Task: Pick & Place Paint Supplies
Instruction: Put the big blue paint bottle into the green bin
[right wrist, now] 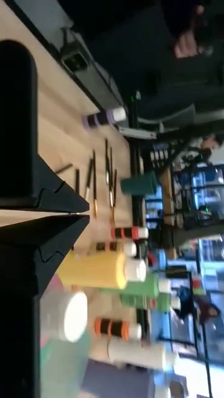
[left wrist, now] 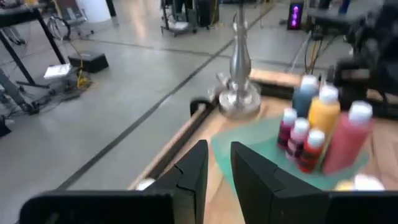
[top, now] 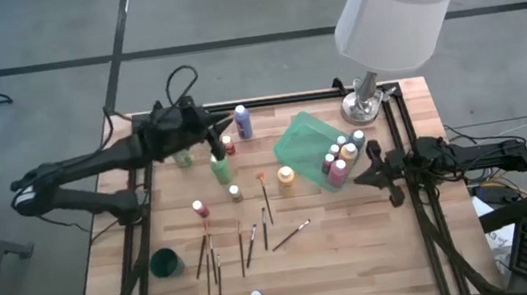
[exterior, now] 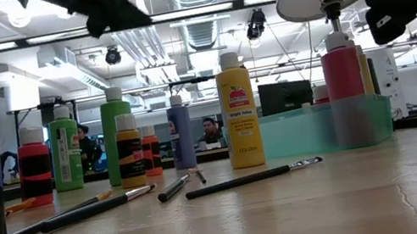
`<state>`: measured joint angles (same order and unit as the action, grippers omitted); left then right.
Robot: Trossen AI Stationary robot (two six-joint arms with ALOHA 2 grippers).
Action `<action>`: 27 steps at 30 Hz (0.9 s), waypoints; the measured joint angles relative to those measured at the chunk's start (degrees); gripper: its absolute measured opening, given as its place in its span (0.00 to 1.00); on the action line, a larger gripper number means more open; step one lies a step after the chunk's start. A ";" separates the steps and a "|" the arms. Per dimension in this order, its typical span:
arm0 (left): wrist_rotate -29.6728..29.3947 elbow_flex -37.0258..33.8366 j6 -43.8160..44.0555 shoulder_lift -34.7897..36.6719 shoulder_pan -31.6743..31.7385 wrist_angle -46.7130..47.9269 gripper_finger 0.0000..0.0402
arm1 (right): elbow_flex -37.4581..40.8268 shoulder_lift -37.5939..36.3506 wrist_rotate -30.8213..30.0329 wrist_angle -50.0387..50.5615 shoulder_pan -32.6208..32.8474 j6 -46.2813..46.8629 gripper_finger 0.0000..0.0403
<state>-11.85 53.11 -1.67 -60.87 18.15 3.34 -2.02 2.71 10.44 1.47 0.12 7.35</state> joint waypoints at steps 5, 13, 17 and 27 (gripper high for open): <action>4.99 8.54 1.01 -5.95 3.34 -0.32 0.28 | 0.00 0.01 0.09 0.02 0.00 -0.02 0.03; 4.38 28.10 1.29 -19.01 7.27 15.30 0.48 | 0.00 0.01 0.09 0.02 0.00 0.04 0.03; 2.94 38.92 1.57 -25.34 8.75 27.30 0.54 | 0.00 0.01 0.09 0.02 0.00 0.11 0.03; 2.79 52.98 -4.09 -30.34 9.73 37.79 0.59 | 0.00 0.01 0.09 0.02 0.00 0.14 0.03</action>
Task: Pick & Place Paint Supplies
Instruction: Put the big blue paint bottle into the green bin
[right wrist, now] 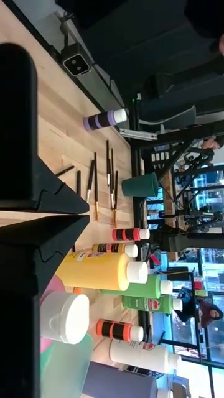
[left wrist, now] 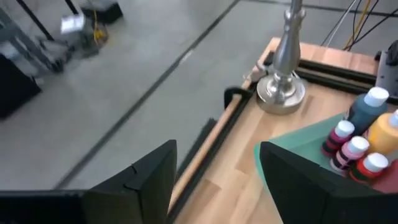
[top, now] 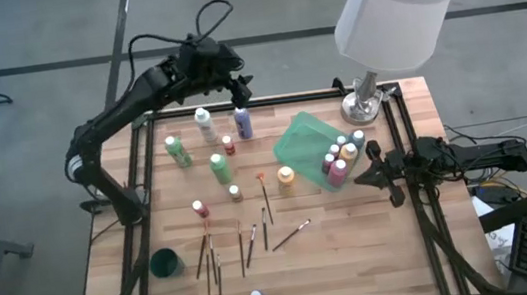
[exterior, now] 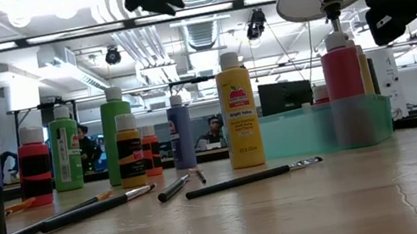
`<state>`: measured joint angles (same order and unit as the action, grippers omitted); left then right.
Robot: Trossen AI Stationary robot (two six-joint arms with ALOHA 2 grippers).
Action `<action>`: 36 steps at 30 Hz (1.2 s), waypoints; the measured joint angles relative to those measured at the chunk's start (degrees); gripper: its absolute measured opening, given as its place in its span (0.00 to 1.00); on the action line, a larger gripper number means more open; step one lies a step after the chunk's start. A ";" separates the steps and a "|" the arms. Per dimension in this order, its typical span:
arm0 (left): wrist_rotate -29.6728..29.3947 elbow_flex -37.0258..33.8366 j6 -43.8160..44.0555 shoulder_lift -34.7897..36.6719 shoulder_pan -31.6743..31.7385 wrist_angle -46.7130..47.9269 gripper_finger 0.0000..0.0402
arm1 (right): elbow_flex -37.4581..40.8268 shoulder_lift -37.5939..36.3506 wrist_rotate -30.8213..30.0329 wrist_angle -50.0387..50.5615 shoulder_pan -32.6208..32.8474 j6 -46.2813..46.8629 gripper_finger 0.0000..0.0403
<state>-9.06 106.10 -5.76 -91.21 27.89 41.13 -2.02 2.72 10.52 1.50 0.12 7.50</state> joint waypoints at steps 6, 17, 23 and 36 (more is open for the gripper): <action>-0.09 1.52 -3.42 1.40 1.86 4.36 0.58 | 0.00 0.00 -0.01 0.00 0.00 -0.01 0.03; -5.65 3.14 -7.66 2.74 3.23 7.39 0.58 | 0.00 0.00 0.00 -0.02 -0.01 -0.01 0.03; -5.26 5.25 -6.73 2.70 5.73 12.93 0.57 | 0.00 0.00 0.00 0.00 -0.02 -0.01 0.03; 9.79 4.47 -4.74 -0.18 12.67 12.94 0.55 | 0.00 0.00 0.00 -0.02 -0.01 -0.03 0.03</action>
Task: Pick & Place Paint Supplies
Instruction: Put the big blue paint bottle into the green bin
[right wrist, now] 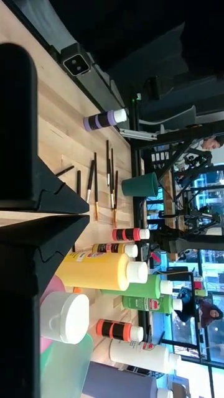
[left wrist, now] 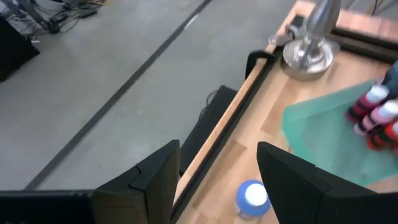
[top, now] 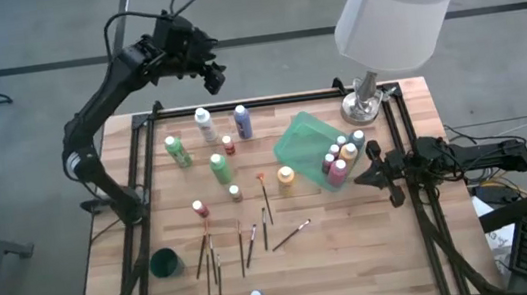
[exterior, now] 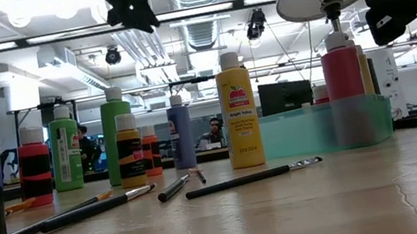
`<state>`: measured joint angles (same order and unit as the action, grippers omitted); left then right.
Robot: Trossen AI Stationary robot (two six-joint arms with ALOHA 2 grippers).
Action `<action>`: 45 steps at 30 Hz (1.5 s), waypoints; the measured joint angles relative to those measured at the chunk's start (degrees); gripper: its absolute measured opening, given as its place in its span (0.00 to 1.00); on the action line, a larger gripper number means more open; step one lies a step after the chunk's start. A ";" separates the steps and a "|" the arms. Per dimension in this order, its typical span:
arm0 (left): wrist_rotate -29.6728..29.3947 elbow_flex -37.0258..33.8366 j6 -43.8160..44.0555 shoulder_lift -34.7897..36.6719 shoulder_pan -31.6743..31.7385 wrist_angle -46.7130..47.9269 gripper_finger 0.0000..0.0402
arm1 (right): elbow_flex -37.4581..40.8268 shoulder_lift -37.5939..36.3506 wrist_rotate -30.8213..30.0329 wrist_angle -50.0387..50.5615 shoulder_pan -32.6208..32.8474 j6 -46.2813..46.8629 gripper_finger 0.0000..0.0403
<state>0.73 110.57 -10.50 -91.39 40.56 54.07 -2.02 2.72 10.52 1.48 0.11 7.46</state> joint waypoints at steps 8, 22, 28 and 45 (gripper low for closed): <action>4.17 -1.14 -1.12 -0.87 0.02 2.30 0.54 | 0.00 0.00 0.00 0.00 0.01 0.01 0.03; 5.37 -1.18 0.67 -1.06 0.02 4.35 0.54 | 0.00 0.00 0.00 0.00 0.01 0.02 0.03; 9.08 -1.50 -4.07 -1.92 -0.04 6.42 0.54 | 0.00 0.00 0.00 0.00 0.01 0.00 0.03; 9.94 -16.05 -10.15 -2.30 -0.04 -0.97 0.54 | 0.00 0.00 -0.01 0.00 0.01 0.01 0.03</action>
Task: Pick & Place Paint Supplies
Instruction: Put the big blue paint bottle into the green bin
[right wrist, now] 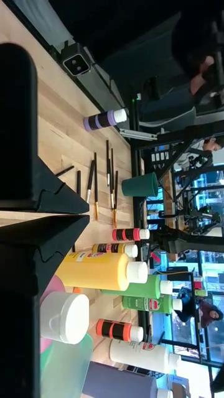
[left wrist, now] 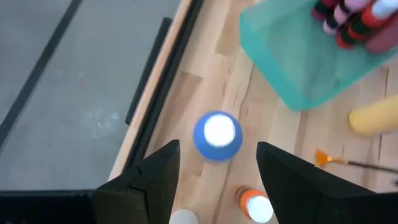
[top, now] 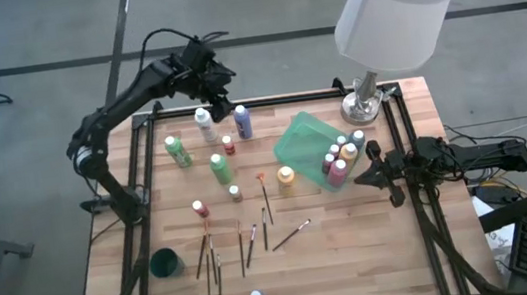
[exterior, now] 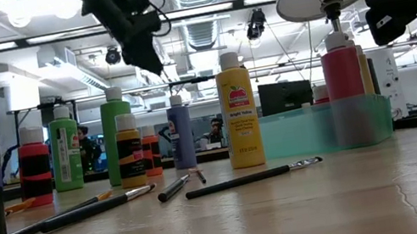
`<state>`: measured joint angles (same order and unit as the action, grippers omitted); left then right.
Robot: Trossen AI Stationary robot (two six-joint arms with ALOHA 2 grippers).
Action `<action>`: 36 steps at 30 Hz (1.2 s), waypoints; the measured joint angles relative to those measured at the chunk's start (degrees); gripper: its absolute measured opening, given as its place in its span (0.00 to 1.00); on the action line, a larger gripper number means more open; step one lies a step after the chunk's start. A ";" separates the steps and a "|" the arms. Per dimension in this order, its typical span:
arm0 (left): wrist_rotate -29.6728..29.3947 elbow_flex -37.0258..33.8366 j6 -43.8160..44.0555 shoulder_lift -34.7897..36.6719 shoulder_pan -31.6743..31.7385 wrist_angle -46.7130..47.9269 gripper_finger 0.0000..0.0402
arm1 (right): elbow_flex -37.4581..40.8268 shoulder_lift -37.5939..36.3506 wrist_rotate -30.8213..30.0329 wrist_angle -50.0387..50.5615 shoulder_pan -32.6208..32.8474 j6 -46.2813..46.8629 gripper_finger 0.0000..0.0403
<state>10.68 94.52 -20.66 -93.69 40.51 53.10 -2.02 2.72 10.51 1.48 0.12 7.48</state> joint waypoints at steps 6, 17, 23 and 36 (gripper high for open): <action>0.23 -4.74 -2.72 0.00 -0.07 -2.99 0.54 | 0.00 0.00 0.01 0.00 0.00 -0.01 0.03; 0.39 -10.98 -1.51 0.00 -0.09 -11.31 0.54 | 0.00 0.00 -0.01 0.00 0.00 0.00 0.03; 0.93 -12.80 -0.71 0.02 -0.11 -13.25 0.54 | 0.00 -0.02 -0.01 0.00 0.00 0.01 0.03; 3.55 -15.23 1.24 -0.17 -0.25 -19.64 0.54 | 0.00 -0.02 0.01 0.00 0.00 -0.01 0.03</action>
<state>14.23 79.29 -19.42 -93.86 40.26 33.46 -2.02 2.70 10.52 1.48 0.12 7.46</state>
